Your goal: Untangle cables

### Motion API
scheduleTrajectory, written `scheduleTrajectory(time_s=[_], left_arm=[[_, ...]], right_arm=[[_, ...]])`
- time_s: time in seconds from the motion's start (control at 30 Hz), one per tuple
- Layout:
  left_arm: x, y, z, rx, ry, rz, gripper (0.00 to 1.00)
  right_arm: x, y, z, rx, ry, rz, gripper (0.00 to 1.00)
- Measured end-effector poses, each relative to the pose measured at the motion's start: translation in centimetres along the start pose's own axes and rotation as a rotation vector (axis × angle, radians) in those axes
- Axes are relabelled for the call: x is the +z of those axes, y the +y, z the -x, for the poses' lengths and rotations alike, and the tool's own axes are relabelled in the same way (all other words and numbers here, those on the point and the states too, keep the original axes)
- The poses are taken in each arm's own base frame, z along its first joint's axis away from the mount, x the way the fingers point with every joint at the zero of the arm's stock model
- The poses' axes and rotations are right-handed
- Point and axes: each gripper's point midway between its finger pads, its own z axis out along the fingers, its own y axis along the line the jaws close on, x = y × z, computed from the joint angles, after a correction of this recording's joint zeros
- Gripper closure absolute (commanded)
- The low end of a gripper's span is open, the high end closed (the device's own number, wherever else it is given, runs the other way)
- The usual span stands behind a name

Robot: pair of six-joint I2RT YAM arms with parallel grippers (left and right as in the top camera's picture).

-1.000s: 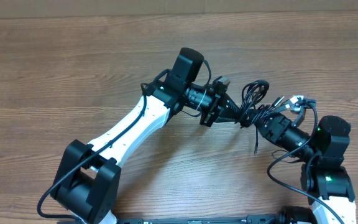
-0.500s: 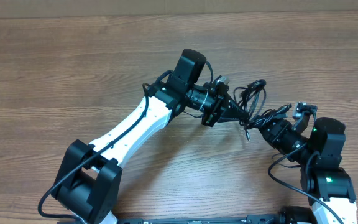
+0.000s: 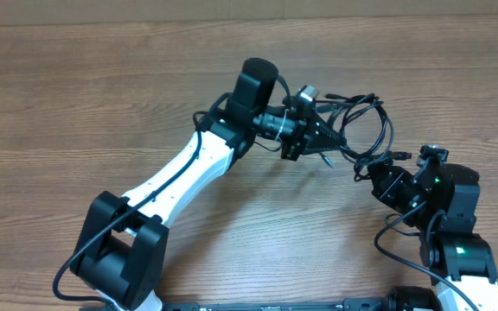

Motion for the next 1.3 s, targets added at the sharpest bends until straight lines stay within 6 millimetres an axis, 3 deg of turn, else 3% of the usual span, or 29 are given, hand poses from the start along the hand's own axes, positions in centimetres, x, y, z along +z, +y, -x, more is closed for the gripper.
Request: scheduleTrajectory(time_s=[0.17, 0.5, 0.7, 0.77, 0.83, 0.87, 1.1, 1.17, 1.3], left_arm=[[-1.6, -0.3, 0.8, -0.022, -0.014, -0.021, 0.96], [-2.0, -0.4, 1.0, -0.025, -0.017, -0.026, 0.96], [-4.5, -0.4, 2.7, -0.039, -0.071, -0.047, 0.96], [-5.4, -0.7, 3.2, -0.031, -0.086, -0.059, 0.96], [-8.6, -1.7, 4.8, -0.005, -0.158, -0.094, 0.96], [-10.3, -1.8, 5.7, -0.006, -0.199, -0.107, 0.96], [-9.9, -1.8, 5.5, 0.036, -0.191, -0.1, 0.96], [-9.8, -1.7, 5.3, 0.129, -0.186, -0.089, 0.89], [-8.4, -1.2, 4.0, 0.45, -0.133, -0.051, 0.45]], right_arm=[[-0.1, -0.4, 0.3, -0.023, -0.015, -0.03, 0.96], [-0.1, -0.4, 0.3, -0.064, -0.016, -0.033, 0.96], [-0.3, -0.7, 0.8, -0.106, -0.037, -0.07, 0.96], [-0.4, -2.5, 1.0, -0.107, -0.057, -0.168, 0.96], [-0.1, -6.6, -0.8, -0.069, -0.009, -0.319, 0.96], [-0.1, -7.4, -0.8, -0.07, -0.011, -0.352, 0.96], [-0.3, -7.8, -0.3, -0.084, -0.036, -0.383, 0.96], [-0.3, -7.8, -0.3, -0.086, -0.036, -0.381, 0.96], [-0.2, -7.6, -0.3, -0.087, -0.035, -0.373, 0.96]])
